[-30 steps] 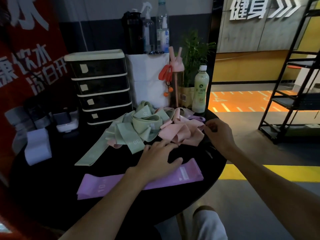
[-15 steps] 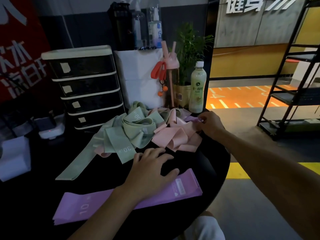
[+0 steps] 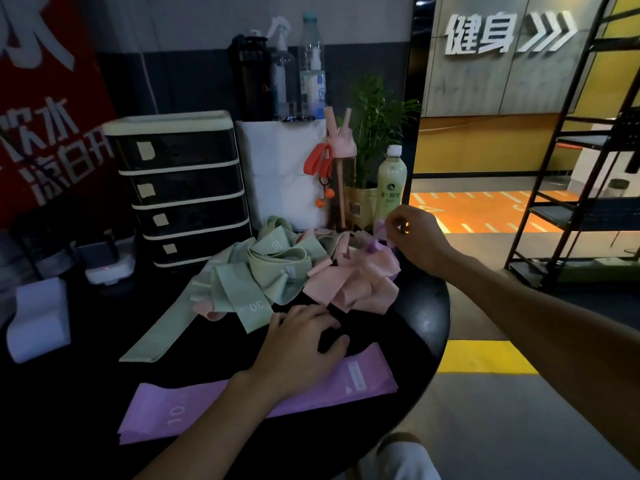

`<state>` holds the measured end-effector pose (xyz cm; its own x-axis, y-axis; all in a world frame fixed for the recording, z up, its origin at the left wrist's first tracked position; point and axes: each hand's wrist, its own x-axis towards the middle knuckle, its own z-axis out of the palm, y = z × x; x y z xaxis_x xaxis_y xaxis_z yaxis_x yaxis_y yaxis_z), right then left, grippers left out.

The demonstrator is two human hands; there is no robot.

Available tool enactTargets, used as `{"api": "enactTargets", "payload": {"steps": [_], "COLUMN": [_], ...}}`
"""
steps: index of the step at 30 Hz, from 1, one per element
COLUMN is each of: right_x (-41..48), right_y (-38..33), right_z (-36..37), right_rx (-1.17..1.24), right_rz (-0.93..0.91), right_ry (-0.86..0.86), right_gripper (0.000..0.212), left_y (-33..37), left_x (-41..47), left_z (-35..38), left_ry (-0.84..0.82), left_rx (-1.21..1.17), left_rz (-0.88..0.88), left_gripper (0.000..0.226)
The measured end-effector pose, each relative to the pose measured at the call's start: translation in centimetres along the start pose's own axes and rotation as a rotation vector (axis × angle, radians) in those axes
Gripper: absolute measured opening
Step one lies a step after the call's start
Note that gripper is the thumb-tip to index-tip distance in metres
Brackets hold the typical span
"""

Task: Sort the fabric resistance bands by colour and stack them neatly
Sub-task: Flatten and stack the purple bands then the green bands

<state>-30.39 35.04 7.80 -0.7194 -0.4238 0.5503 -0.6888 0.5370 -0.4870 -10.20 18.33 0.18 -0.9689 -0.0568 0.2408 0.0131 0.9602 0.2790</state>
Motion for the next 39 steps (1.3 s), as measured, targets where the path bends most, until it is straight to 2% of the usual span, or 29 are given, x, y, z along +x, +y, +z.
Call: {"api": "enactTargets", "payload": {"steps": [3, 6, 11, 16, 20, 27, 36, 39], "right_x": [0.2, 0.2, -0.1, -0.7, -0.9, -0.7, -1.1, -1.3], "right_y": [-2.2, -4.7, -8.4, -12.2, -14.5, -16.7, -17.7, -17.7], "right_z": [-1.8, -3.5, -5.7, -7.2, -7.9, -8.2, -7.8, -7.6], "right_rx": [0.04, 0.082, 0.057, 0.227, 0.325, 0.456, 0.529, 0.552], "right_rz": [-0.052, -0.104, -0.269, -0.259, -0.289, -0.302, -0.258, -0.2], "right_ry": [0.034, 0.057, 0.071, 0.081, 0.122, 0.169, 0.03, 0.015], "right_gripper": [0.01, 0.012, 0.012, 0.019, 0.019, 0.02, 0.027, 0.023], "left_y": [0.6, 1.6, 4.2, 5.7, 6.0, 6.4, 5.5, 4.8], "left_x": [0.3, 1.1, 3.1, 4.2, 4.2, 3.4, 2.8, 2.5], "left_z": [-1.4, -4.2, -9.9, -13.5, -15.2, -16.9, -17.7, -18.0], "left_ry": [0.071, 0.212, 0.427, 0.415, 0.486, 0.571, 0.627, 0.637], "left_rx": [-0.061, -0.199, -0.442, -0.696, -0.774, -0.929, -1.023, -1.07], "left_rz": [0.055, 0.097, 0.067, 0.033, 0.045, 0.071, -0.019, -0.053], "left_gripper": [0.037, 0.031, 0.021, 0.03, 0.016, 0.01, 0.007, 0.007]}}
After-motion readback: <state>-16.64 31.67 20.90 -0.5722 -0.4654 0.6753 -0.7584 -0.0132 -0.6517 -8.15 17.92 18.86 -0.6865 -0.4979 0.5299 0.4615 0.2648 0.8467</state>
